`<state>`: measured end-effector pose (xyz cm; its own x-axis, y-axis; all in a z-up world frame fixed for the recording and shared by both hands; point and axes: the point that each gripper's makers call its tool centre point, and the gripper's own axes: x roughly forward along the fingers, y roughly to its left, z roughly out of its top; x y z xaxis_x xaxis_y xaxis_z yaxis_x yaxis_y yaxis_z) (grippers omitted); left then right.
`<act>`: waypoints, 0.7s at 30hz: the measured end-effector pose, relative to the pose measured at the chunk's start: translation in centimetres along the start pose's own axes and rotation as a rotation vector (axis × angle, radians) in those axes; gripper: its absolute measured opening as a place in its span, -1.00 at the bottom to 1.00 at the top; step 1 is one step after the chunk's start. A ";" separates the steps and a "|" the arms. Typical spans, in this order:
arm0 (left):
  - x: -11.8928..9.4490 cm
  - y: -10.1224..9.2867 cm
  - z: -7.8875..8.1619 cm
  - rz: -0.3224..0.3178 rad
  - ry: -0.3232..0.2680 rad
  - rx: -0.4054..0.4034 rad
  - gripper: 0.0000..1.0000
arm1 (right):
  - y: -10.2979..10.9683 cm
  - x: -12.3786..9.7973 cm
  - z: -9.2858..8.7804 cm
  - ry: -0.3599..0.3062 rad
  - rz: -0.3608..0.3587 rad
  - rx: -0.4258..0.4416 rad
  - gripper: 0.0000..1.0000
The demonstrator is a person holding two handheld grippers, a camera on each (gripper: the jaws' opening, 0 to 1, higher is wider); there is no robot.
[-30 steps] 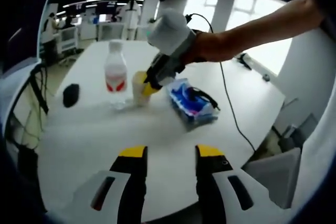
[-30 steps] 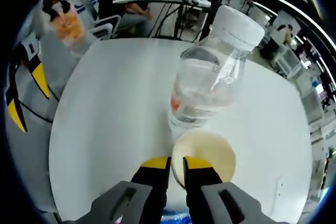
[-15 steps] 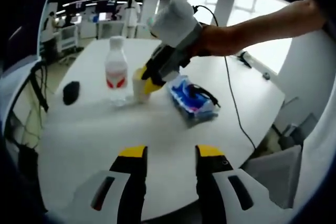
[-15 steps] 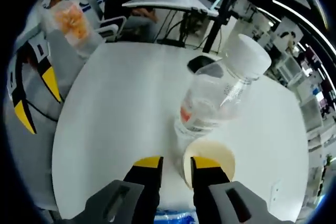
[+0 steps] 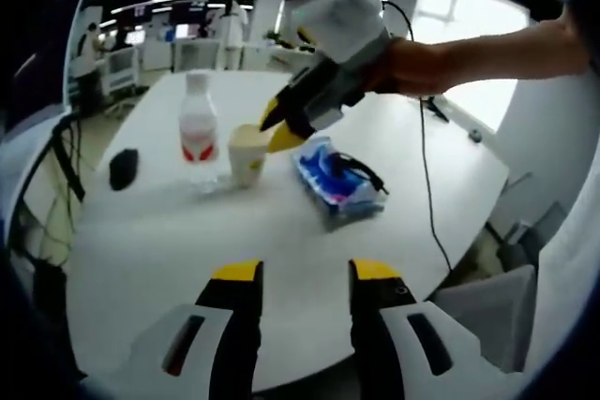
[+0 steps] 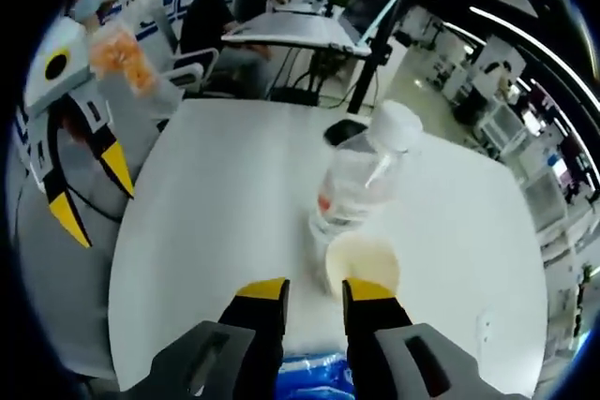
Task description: Arrange the tabletop items into an orderly group along one side of the table until the central work area is clear of visible clutter.
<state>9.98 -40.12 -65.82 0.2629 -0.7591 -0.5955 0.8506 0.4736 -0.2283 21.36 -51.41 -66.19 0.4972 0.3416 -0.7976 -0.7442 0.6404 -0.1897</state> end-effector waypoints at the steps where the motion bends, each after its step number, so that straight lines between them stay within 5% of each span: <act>1: 0.0 -0.1 0.0 0.001 0.000 -0.001 -0.31 | 0.0 -0.3 -0.1 -0.004 -0.004 0.010 -0.58; 21: -0.9 -1.1 1.0 0.038 -0.008 -0.042 -0.32 | 0.7 -6.4 -9.8 -0.102 -0.023 0.544 -0.41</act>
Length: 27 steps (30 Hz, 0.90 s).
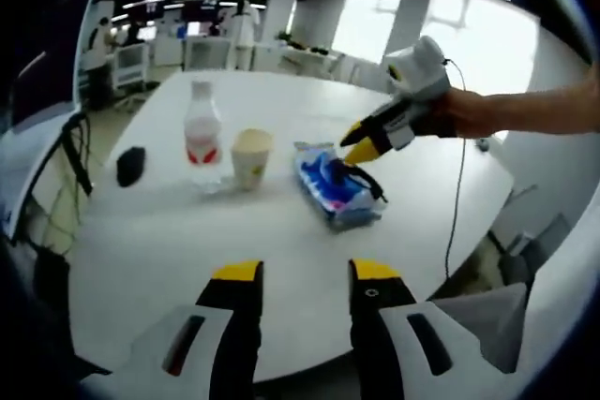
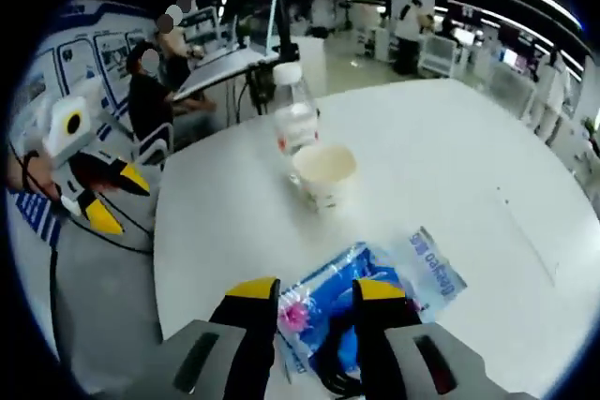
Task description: Arrange the tabletop items into an orderly group along one side of the table until the central work area is clear of visible clutter.
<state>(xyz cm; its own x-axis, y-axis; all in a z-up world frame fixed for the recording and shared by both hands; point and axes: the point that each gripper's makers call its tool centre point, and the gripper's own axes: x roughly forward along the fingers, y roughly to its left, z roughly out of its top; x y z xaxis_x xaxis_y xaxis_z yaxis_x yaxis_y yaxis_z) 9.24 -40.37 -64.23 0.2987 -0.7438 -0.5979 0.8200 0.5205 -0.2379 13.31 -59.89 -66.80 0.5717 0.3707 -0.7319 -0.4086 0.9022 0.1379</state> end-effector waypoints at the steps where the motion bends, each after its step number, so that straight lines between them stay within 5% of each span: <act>1: 0.0 0.1 0.0 0.002 0.000 -0.002 -0.32 | -0.2 -0.3 -0.4 -0.004 -0.001 0.021 -0.41; 14: 0.3 0.2 0.4 0.019 -0.016 -0.038 -0.32 | -1.5 -4.8 -6.8 -0.051 -0.054 0.234 -0.43; 27: 2.0 -1.9 1.7 -0.023 0.010 0.010 -0.32 | -1.6 -8.2 -11.0 -0.133 -0.126 0.421 -0.44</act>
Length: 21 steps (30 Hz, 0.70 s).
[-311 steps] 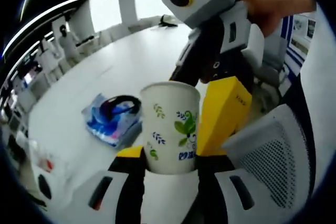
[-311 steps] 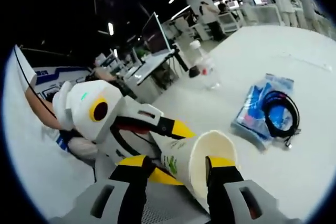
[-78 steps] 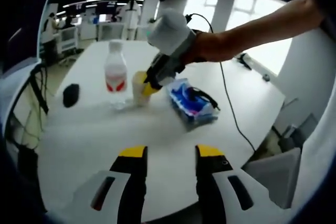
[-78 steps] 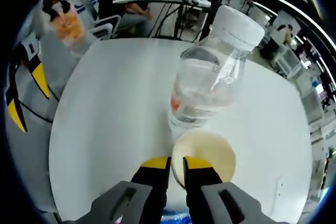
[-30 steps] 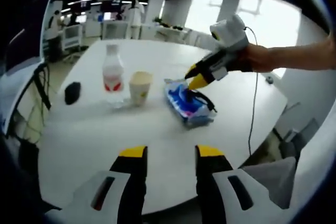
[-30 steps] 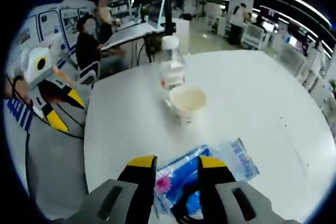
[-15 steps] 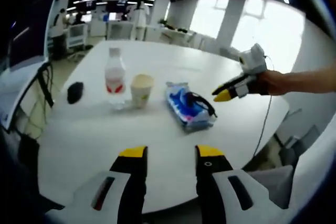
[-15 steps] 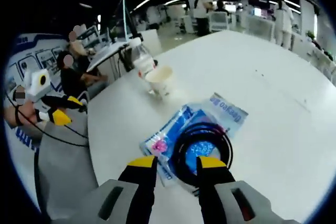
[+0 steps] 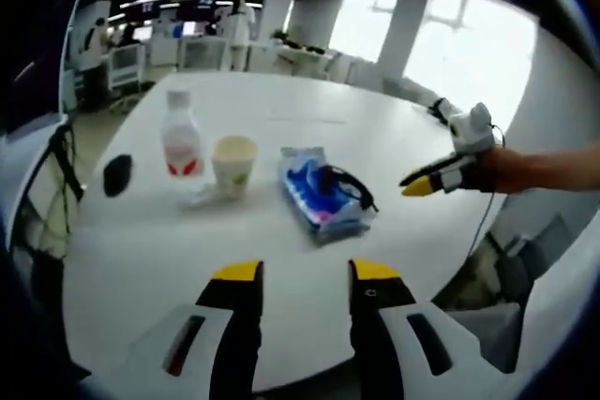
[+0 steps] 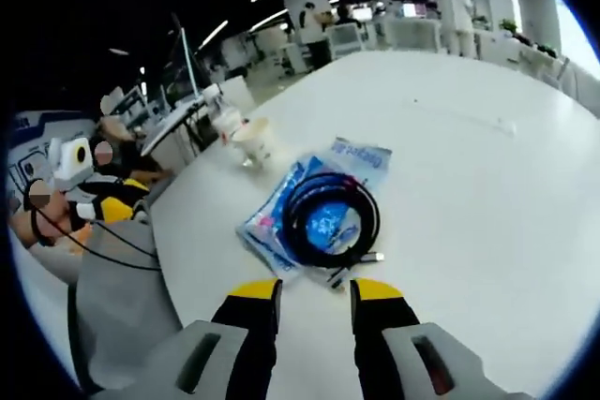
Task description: Arrange the tabletop items into an orderly group along one side of the table until the central work area is clear of visible clutter.
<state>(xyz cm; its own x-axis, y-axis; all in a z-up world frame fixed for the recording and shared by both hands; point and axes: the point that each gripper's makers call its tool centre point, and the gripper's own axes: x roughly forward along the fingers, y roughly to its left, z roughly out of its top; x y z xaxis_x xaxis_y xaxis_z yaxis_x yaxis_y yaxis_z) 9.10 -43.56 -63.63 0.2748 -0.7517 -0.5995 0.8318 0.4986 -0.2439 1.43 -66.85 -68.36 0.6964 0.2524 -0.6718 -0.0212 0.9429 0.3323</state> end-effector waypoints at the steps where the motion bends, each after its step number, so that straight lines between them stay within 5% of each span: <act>1: 0.2 -0.2 0.1 -0.004 0.003 0.004 -0.32 | -0.2 -0.1 -0.2 -0.005 -0.004 0.007 -0.44; 11: 1.1 -1.5 0.9 -0.037 -0.010 0.021 -0.31 | -1.5 -1.7 -3.4 -0.045 -0.052 0.122 -0.46; 21: 1.4 -1.8 0.1 -0.058 0.013 0.023 -0.28 | -0.1 -2.3 -5.5 -0.063 -0.051 0.194 -0.42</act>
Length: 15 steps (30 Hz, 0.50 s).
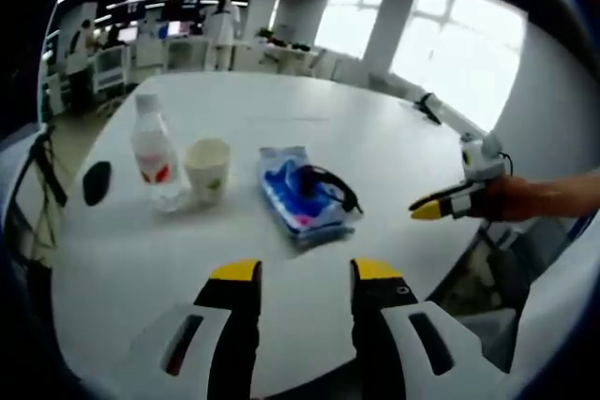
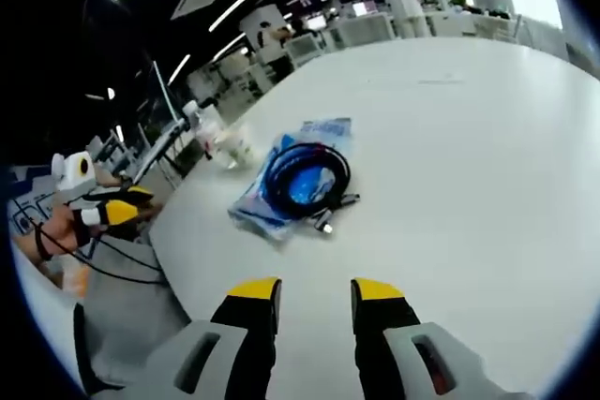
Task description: Arrange the tabletop items into an orderly group along one side of the table until the central work area is clear of visible clutter.
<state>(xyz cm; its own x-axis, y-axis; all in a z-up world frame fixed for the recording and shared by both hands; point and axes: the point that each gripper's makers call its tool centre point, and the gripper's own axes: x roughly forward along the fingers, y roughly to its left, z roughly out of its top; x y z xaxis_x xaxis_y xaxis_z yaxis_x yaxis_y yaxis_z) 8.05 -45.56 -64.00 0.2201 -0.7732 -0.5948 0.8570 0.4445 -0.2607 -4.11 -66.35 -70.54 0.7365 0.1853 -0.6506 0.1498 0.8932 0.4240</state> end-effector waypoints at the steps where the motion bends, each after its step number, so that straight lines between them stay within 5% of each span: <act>1: 0.0 0.0 0.0 -0.002 0.000 -0.001 -0.28 | 0.0 0.0 -0.1 0.000 0.000 0.004 -0.42; 15: -0.7 -0.3 0.3 -0.026 -0.009 0.018 -0.19 | 0.0 1.1 2.3 -0.015 0.005 0.002 -0.38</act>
<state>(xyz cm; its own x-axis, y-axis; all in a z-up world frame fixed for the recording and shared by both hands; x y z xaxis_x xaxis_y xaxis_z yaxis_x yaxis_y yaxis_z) 7.75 -45.29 -63.23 0.2016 -0.7883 -0.5813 0.8707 0.4161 -0.2622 -1.77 -67.03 -69.83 0.7473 0.1836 -0.6386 0.1471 0.8915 0.4285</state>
